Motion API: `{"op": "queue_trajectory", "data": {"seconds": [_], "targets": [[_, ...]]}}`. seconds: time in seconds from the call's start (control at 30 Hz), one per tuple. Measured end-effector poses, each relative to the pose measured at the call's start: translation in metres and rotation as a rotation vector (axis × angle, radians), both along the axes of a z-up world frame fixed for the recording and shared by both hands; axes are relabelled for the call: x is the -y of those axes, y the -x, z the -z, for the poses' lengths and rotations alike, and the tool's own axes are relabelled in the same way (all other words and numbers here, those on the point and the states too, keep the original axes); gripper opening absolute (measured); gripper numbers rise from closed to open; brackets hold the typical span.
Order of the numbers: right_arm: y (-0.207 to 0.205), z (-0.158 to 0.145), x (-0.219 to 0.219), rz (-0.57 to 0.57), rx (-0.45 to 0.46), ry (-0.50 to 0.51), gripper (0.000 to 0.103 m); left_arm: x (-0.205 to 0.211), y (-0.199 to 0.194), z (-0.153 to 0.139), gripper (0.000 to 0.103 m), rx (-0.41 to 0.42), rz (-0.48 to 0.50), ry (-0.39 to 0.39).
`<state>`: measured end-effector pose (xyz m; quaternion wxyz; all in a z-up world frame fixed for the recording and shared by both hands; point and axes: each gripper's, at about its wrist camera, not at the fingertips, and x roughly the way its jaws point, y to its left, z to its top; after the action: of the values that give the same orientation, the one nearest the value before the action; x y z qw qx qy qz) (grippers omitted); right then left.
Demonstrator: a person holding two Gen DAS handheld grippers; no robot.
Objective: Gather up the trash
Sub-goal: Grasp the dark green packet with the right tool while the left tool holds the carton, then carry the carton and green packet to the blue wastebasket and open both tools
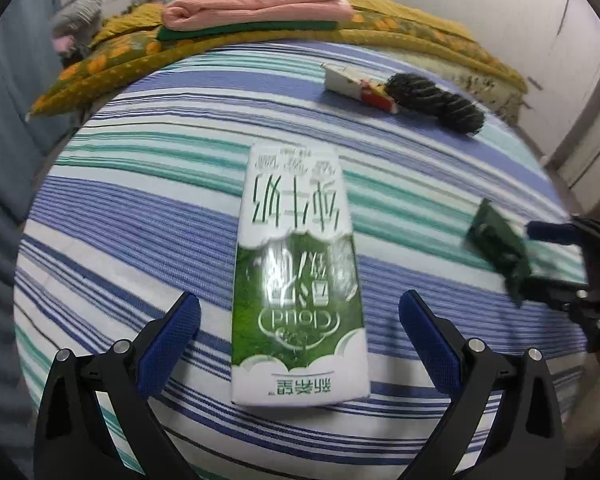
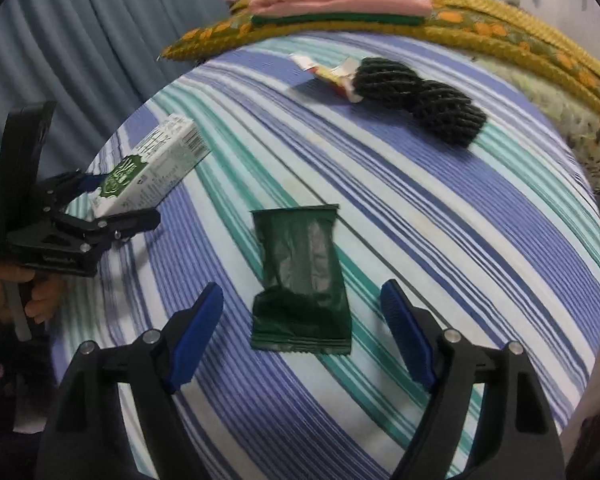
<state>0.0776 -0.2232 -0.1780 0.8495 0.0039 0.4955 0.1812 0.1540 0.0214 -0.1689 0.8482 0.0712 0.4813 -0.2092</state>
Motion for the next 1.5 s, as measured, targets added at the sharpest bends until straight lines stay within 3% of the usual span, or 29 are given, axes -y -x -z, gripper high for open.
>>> {"op": "queue_trajectory", "data": {"seconds": [0.13,0.17,0.2,0.23,0.27,0.3,0.47,0.6,0.83,1.0,1.23,1.43,1.5], "targets": [[-0.019,0.003,-0.015,-0.016,-0.035,0.059,0.069,0.012,-0.014,-0.005,0.094,0.012,0.007,-0.049],[-0.022,0.004,-0.018,-0.015,-0.039,0.074,0.06,0.014,-0.017,-0.005,0.088,0.008,0.007,-0.056],[-0.024,0.004,-0.021,-0.01,-0.034,0.107,0.044,0.016,-0.02,-0.004,0.076,0.001,0.006,-0.07],[-0.024,0.003,-0.022,-0.005,-0.029,0.128,0.037,0.018,-0.021,-0.003,0.069,-0.001,0.004,-0.086],[-0.023,0.0,-0.021,0.004,-0.03,0.114,0.034,0.019,-0.023,-0.002,0.054,0.001,0.0,-0.106],[-0.02,-0.002,-0.02,0.007,-0.026,0.096,0.033,0.018,-0.024,-0.002,0.049,0.006,-0.003,-0.107],[0.005,-0.018,0.002,0.047,0.04,0.022,0.033,0.011,-0.012,-0.017,0.048,0.043,-0.031,-0.043],[0.026,-0.03,0.037,0.104,0.063,-0.073,0.033,0.032,0.014,-0.04,0.048,0.06,0.031,0.038],[0.067,-0.051,0.153,0.339,0.138,-0.132,0.033,0.123,0.062,-0.073,0.048,0.067,0.235,0.139],[0.088,-0.049,0.244,0.52,0.157,-0.119,0.033,0.219,0.086,-0.084,0.048,0.023,0.387,0.205],[0.1,-0.017,0.338,0.728,0.136,-0.09,0.033,0.349,0.097,-0.066,0.048,-0.04,0.497,0.2],[0.112,0.022,0.39,0.841,0.09,-0.19,0.033,0.428,0.094,-0.028,0.049,-0.095,0.539,0.137],[0.114,0.034,0.404,0.87,0.08,-0.245,0.04,0.452,0.089,-0.013,0.051,-0.106,0.547,0.118]]}}
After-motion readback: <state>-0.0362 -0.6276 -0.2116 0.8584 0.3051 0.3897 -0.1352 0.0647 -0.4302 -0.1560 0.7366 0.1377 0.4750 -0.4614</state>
